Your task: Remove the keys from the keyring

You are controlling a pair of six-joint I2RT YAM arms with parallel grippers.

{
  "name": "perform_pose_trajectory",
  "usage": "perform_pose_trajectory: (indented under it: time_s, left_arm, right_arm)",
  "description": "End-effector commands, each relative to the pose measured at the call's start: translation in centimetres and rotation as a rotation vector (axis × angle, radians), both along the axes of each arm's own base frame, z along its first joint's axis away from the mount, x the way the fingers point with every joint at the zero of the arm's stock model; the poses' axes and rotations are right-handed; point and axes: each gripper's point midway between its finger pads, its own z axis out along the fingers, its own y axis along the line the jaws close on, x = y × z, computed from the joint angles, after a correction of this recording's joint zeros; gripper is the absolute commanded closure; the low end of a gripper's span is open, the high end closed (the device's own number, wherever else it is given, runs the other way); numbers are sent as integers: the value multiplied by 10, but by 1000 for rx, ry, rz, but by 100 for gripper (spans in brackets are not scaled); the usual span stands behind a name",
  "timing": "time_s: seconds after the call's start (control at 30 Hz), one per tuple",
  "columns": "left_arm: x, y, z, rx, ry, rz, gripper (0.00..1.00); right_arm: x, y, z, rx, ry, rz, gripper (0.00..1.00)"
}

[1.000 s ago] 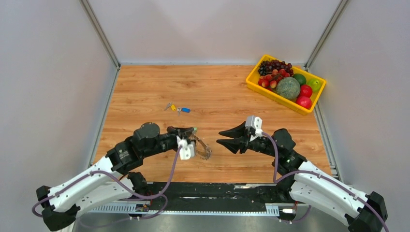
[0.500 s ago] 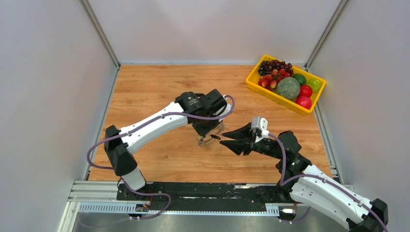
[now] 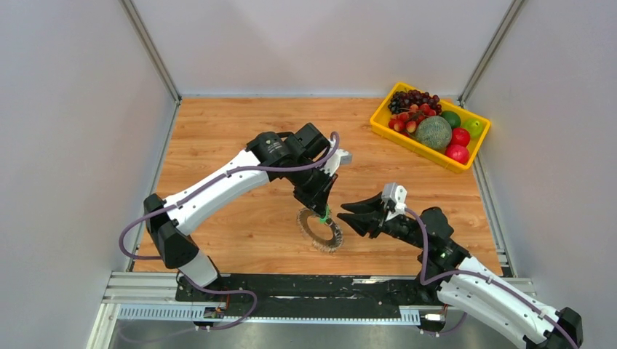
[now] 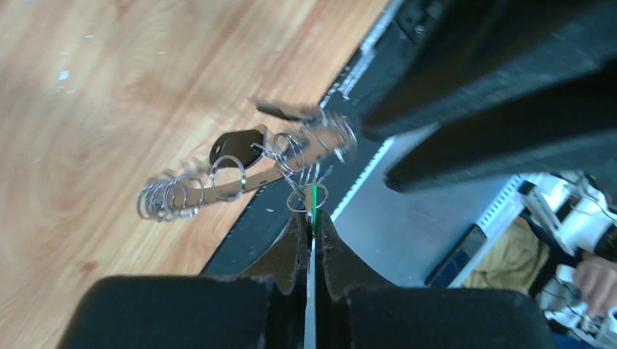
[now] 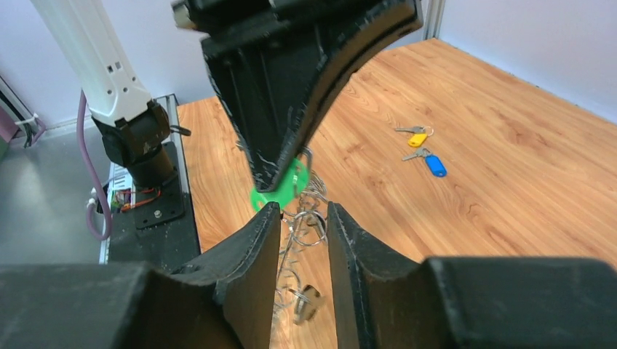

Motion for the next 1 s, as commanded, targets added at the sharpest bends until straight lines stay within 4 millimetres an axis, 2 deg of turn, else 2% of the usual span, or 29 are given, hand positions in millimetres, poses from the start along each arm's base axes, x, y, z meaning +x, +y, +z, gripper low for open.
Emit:
perform_pose_trajectory:
  time_s: [0.0,0.17,0.27,0.4,0.67,0.8,0.97]
  left_arm:
    - [-29,-19,32,-243,83,-118,100]
    - [-45,-16,37,-303,119,-194,100]
    - [-54,-17,52,-385,160,-228,100]
    - [-65,-16,71,-493,208,-272,100]
    - [-70,-12,101,-664,266,-288,100]
    - [-66,-12,99,-656,240,-276,100]
    - [-59,-8,78,-545,231,-252,100]
  right_arm:
    - [-11,-2,8,45,-98,45,65]
    - [-21,5,0,25,-115,123,65]
    - [-32,12,-7,4,-112,203,65]
    - [-34,19,-15,-16,-77,224,66]
    - [-48,24,-8,-14,-71,289,66]
    - [-46,27,-8,-35,-55,291,64]
    - [-32,18,5,-12,-59,180,48]
